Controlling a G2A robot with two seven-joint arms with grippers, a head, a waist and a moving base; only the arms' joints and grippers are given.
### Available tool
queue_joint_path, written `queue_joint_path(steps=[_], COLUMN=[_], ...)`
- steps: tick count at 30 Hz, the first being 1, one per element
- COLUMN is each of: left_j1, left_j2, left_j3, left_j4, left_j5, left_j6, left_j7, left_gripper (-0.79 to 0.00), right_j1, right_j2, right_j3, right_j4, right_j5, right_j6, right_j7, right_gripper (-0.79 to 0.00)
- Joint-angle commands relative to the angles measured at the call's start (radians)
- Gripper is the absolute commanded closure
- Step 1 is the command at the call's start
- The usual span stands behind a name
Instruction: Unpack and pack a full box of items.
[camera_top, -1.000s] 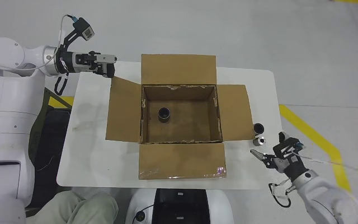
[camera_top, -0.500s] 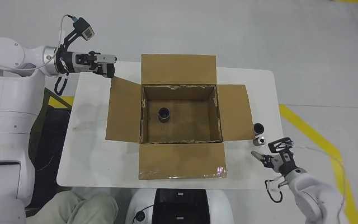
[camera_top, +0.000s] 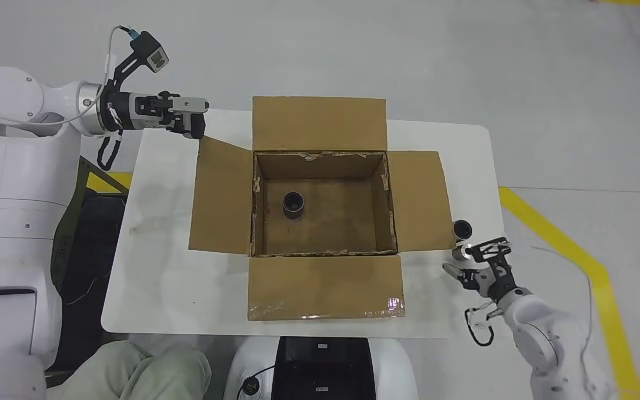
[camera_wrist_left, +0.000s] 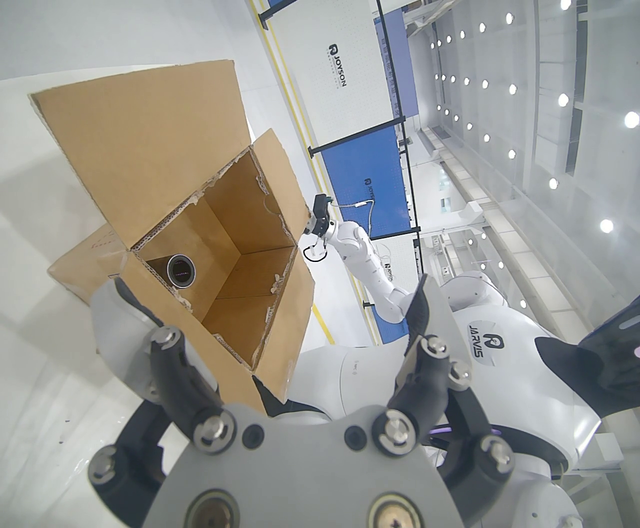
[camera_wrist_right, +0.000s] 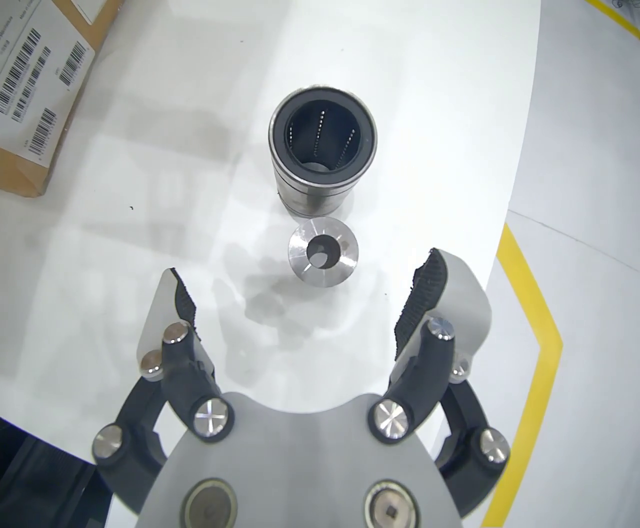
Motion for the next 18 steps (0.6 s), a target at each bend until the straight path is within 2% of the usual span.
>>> queue_joint_path(steps=[1, 7, 9, 12, 13, 14, 16, 18], left_j1=[0.000, 0.000, 0.000, 0.000, 0.000, 0.000, 0.000, 0.000], left_j2=[0.000, 0.000, 0.000, 0.000, 0.000, 0.000, 0.000, 0.000], left_j3=[0.000, 0.000, 0.000, 0.000, 0.000, 0.000, 0.000, 0.000], left_j4=[0.000, 0.000, 0.000, 0.000, 0.000, 0.000, 0.000, 0.000], left_j5=[0.000, 0.000, 0.000, 0.000, 0.000, 0.000, 0.000, 0.000], left_j6=[0.000, 0.000, 0.000, 0.000, 0.000, 0.000, 0.000, 0.000], left_j7=[0.000, 0.000, 0.000, 0.000, 0.000, 0.000, 0.000, 0.000], left_gripper=[-0.785, -0.785, -0.785, -0.785, -0.785, -0.785, -0.785, -0.785], right_j1=[0.009, 0.030, 0.033, 0.037, 0.038, 0.038, 0.039, 0.041], right_j2=[0.001, 0.004, 0.004, 0.005, 0.006, 0.006, 0.008, 0.009], right_j3=[-0.006, -0.014, -0.017, -0.018, -0.017, -0.018, -0.018, -0.019], right_j4=[0.012, 0.039, 0.047, 0.054, 0.056, 0.056, 0.059, 0.062], right_j5=[0.010, 0.011, 0.029, 0.042, 0.043, 0.046, 0.049, 0.052], right_j6=[-0.005, -0.001, -0.002, -0.003, -0.004, -0.005, -0.006, -0.006], right_j7=[-0.004, 0.001, -0.003, -0.003, -0.003, -0.004, -0.006, -0.006], right_gripper=[-0.785, -0.785, -0.745, -0.637, -0.514, -0.446, -0.388, -0.382])
